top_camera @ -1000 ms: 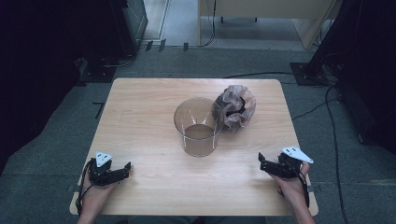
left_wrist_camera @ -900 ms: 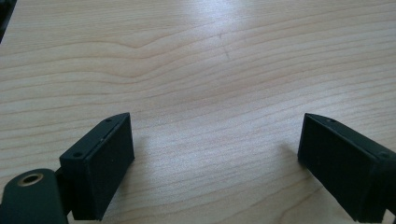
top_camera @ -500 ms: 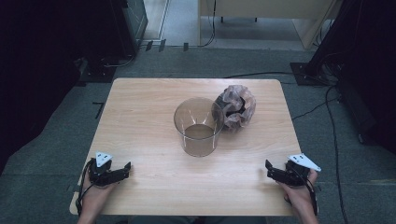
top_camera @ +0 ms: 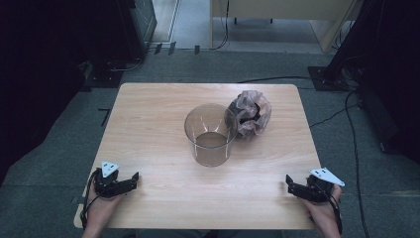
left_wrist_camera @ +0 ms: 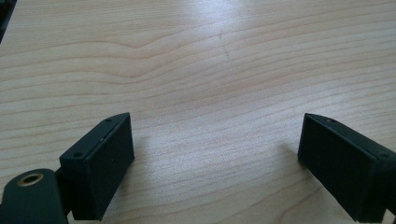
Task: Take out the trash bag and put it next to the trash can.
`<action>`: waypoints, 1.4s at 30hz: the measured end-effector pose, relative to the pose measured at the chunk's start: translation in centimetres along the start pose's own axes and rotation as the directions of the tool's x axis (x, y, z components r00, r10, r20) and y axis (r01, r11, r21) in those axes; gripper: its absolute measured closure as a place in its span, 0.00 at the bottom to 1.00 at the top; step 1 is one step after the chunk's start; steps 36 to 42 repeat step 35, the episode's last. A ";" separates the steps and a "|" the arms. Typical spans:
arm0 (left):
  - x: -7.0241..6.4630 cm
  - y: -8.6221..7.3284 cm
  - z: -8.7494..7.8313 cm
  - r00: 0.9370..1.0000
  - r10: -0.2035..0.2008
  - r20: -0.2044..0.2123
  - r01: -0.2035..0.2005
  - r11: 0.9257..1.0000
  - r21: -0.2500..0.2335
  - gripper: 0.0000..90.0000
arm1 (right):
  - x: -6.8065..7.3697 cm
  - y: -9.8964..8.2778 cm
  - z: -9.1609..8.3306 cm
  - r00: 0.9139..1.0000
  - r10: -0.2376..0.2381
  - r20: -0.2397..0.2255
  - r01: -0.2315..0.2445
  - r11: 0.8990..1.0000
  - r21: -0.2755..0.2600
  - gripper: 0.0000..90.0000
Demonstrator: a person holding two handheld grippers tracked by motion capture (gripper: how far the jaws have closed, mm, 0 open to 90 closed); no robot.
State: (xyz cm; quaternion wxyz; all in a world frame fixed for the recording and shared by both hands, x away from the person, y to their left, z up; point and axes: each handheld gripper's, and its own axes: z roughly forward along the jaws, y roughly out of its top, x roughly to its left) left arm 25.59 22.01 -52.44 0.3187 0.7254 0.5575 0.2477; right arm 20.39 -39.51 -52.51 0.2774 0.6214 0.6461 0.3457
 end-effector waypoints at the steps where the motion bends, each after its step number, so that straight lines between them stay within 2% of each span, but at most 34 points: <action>1: 0.0 0.0 0.0 1.000 0.000 0.000 0.000 1.000 0.000 0.11 | -0.1 -0.1 0.0 1.000 -0.001 0.001 0.001 1.000 0.005 0.01; 7: 0.0 0.0 0.0 1.000 0.000 0.000 0.000 1.000 0.000 0.11 | -0.6 -0.4 -0.3 1.000 0.004 -0.011 -0.004 0.999 0.033 0.02; 12: 0.0 0.0 0.0 1.000 0.000 0.000 0.000 1.000 0.000 0.11 | -1.1 -0.7 -0.5 1.000 0.014 0.013 -0.015 0.997 0.080 0.04; 18: 0.0 0.0 0.0 1.000 0.000 0.000 0.000 1.000 -0.001 0.11 | -1.0 -1.2 -0.9 0.999 -0.034 0.037 0.030 0.995 0.100 0.04; 42: 0.0 0.1 0.1 1.000 0.000 0.001 0.000 1.000 -0.001 0.11 | -1.0 -1.3 -1.0 0.999 -0.040 0.035 0.036 0.994 0.102 0.04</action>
